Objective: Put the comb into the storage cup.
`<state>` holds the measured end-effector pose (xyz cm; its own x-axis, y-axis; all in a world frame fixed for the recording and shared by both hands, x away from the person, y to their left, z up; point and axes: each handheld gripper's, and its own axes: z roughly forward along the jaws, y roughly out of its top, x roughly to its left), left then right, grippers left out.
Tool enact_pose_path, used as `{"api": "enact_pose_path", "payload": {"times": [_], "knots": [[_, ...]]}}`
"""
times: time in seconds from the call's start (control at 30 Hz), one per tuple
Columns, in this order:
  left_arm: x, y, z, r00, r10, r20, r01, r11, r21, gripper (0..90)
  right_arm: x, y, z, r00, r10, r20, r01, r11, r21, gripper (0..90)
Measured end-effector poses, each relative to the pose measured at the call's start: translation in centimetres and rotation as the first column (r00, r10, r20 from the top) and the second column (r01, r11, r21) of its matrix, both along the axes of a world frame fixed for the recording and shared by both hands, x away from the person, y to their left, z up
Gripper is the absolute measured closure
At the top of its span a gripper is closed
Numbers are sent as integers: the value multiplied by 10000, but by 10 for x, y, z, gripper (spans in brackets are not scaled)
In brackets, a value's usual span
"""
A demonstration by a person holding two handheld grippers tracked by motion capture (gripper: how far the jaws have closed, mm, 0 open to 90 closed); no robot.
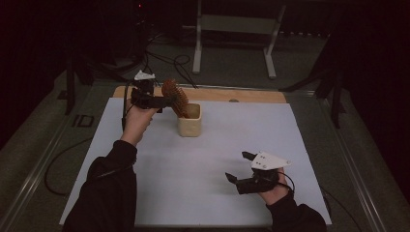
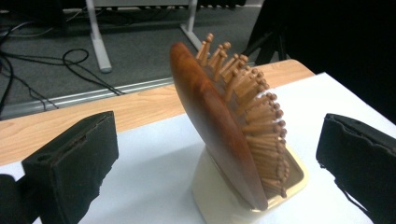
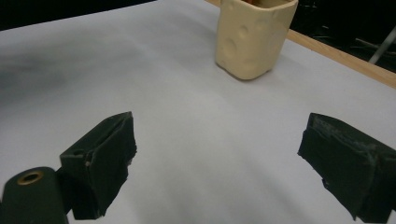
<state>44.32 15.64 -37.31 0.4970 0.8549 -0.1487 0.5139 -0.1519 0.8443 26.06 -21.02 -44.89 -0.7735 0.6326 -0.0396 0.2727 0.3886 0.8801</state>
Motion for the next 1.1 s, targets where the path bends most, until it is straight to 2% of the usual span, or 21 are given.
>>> {"api": "enact_pose_path", "payload": {"times": [0.1, 0.23, 0.3, 0.33, 0.43, 0.6, 0.9, 1.1], "knots": [[-3, 2, -2, 9998, -81, 169, 76, 9996, 280, 0, 0, 0, 0, 10000, -20, 3, 20, 10000, -1, 93], [-7, 6, -3, 9995, -312, 60, 308, 9981, 528, 0, 0, -1, 0, 10000, -63, -35, 63, 9999, 79, 93], [-11, 9, -5, 9992, -336, 195, 317, 9955, 890, 0, 0, -2, 0, 10000, -38, -17, 38, 10000, 51, 93], [-13, 11, -5, 9989, -397, 268, 370, 9949, 934, 0, 0, -2, 0, 10000, -46, -12, 46, 10000, 50, 93], [-19, 18, -7, 9975, -617, 335, 585, 9942, 900, 0, 0, -4, 0, 9999, -92, -56, 93, 9999, 111, 94], [-31, 27, -9, 9942, -1020, 345, 974, 9885, 1160, 0, -2, -8, -2, 9997, -185, -165, 186, 9998, 21, 93], [-51, 37, -12, 9911, -1234, 505, 1160, 9848, 1296, 0, -2, -13, -3, 9993, -363, -129, 363, 9993, 38, 94], [-66, 39, -13, 9866, -1492, 658, 1395, 9813, 1324, 0, -2, -15, -3, 9989, -456, -148, 457, 9989, 47, 94]]}}
